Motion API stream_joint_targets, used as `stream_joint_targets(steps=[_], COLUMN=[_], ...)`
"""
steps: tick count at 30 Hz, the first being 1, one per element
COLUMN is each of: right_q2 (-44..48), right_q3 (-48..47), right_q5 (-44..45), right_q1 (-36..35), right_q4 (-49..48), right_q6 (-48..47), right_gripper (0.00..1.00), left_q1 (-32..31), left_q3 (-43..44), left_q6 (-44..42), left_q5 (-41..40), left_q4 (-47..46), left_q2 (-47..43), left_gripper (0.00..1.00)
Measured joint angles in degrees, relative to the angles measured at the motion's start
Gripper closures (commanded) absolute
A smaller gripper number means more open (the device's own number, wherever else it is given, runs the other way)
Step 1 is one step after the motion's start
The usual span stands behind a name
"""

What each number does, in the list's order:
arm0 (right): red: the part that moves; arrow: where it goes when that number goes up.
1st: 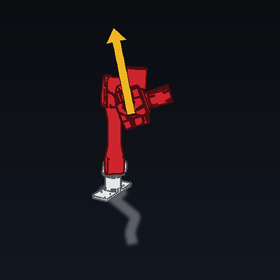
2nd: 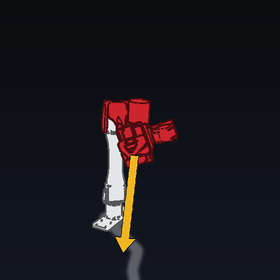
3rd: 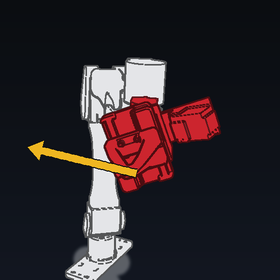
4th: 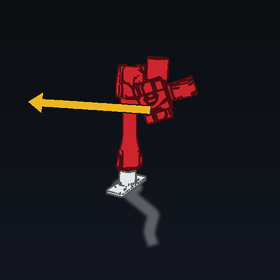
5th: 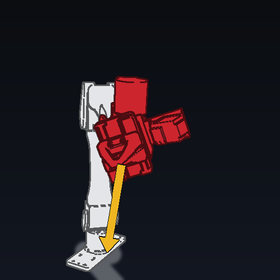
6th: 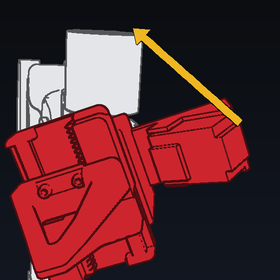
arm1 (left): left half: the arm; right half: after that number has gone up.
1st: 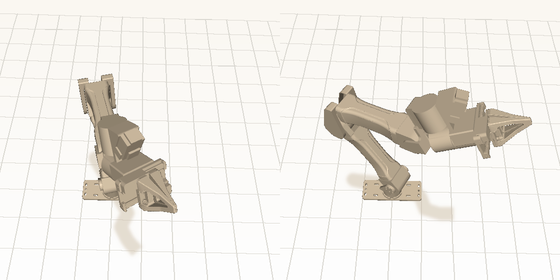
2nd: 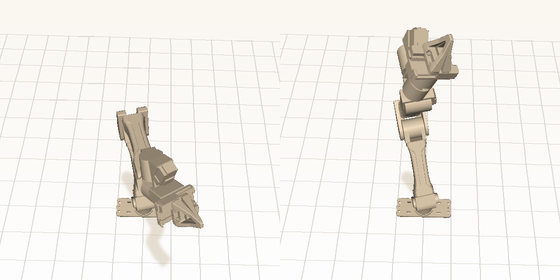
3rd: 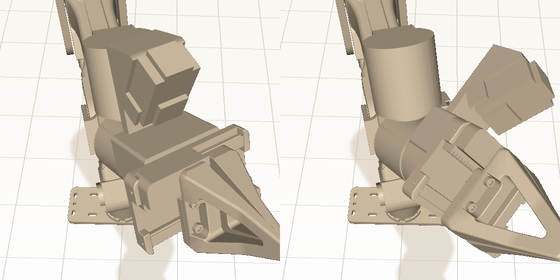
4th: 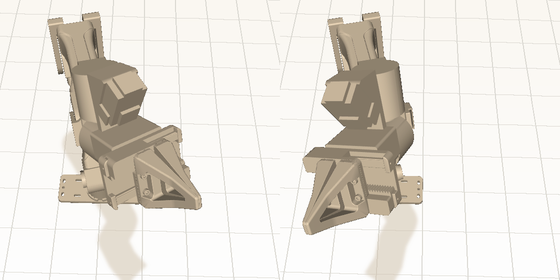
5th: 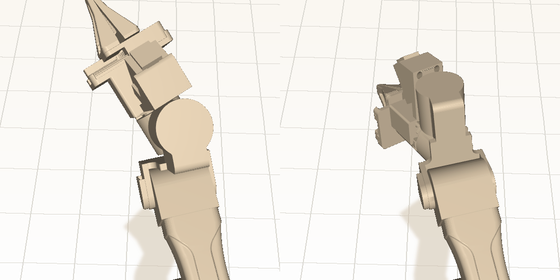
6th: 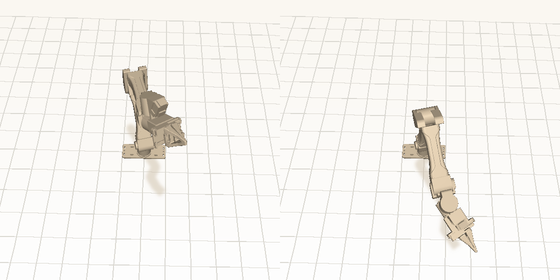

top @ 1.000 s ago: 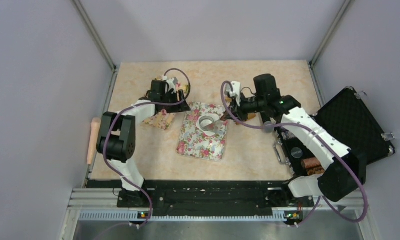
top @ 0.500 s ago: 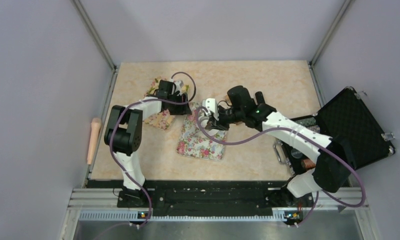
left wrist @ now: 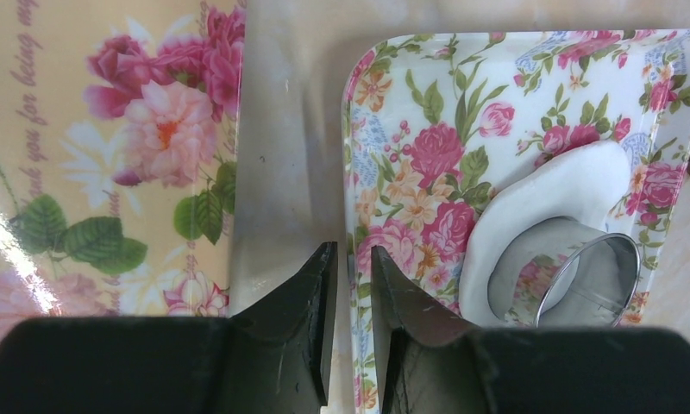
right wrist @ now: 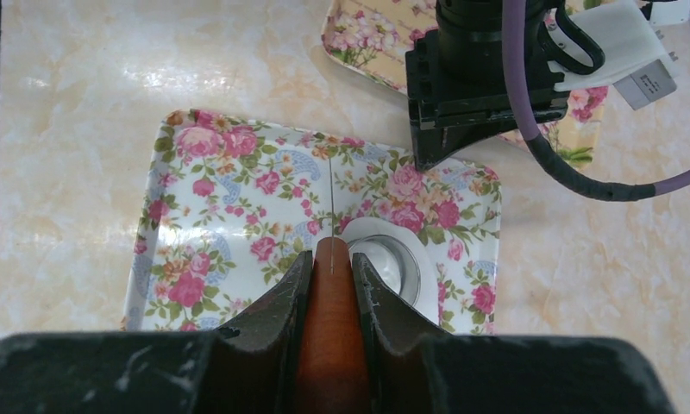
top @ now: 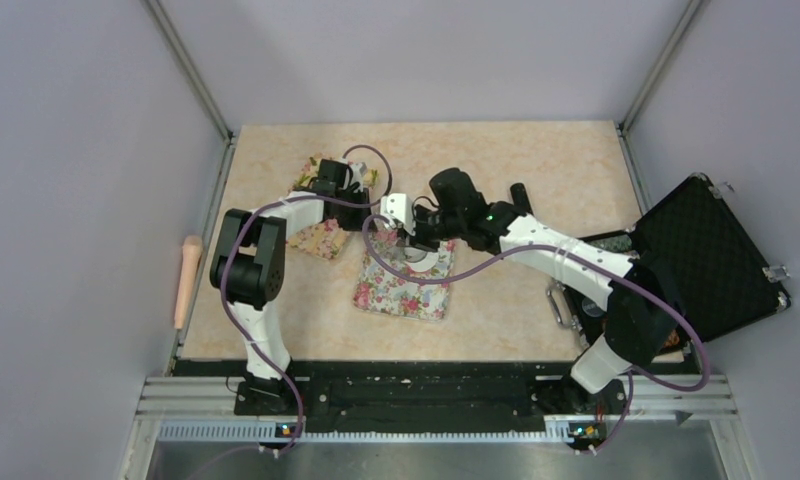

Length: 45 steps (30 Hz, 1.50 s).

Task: Roll out the dumpling wrappers from the dough
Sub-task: Remove the dumpling wrapper from the work surface.

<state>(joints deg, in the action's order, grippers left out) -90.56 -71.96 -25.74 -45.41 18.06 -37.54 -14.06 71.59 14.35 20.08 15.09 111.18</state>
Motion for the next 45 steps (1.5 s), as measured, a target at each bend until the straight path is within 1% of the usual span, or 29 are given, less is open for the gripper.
stream_joint_targets(steps=[5,15,19,24,27,31,37,39,42,45], right_q2=[-0.2,-0.3,0.1,3.2,4.1,4.2,3.1,2.7,2.7,3.4], right_q3=[-0.7,-0.3,2.4,7.6,9.1,9.3,8.8,8.4,8.2,8.1], right_q5=[1.7,1.9,1.4,0.4,-0.5,-3.2,-15.4,-18.1,-18.6,-16.2], right_q1=[-0.6,-0.7,-1.0,-1.0,-1.0,-0.6,0.1,0.2,0.3,0.3], right_q4=[0.0,-0.3,-3.1,-6.7,-7.7,-7.9,-7.4,-6.4,-5.1,-4.5], right_q6=[-0.4,-1.2,-1.9,-3.6,-4.1,-3.0,4.5,6.3,7.3,7.1], right_gripper=[1.0,1.0,1.0,1.0,1.0,1.0,1.0,1.0,1.0,1.0], left_q1=[0.0,0.0,0.0,0.0,0.0,0.0,0.0,0.0,0.0,0.0], left_q3=[0.3,0.4,0.4,0.4,0.4,0.4,0.4,0.4,0.4,0.4], left_q6=[0.0,-0.2,-0.4,-0.4,-0.4,-0.4,-0.4,-0.4,-0.4,-0.4], left_q5=[0.0,0.0,0.2,0.5,0.7,0.7,0.7,0.7,0.7,1.1], left_q4=[0.3,0.7,0.9,1.1,1.3,1.3,1.6,1.6,1.6,1.7], left_q2=[0.0,0.0,0.0,0.0,0.0,0.0,0.0,0.0,0.0,0.0], left_gripper=[0.75,0.75,0.75,0.75,0.76,0.76,0.76,0.76,0.76,0.76])
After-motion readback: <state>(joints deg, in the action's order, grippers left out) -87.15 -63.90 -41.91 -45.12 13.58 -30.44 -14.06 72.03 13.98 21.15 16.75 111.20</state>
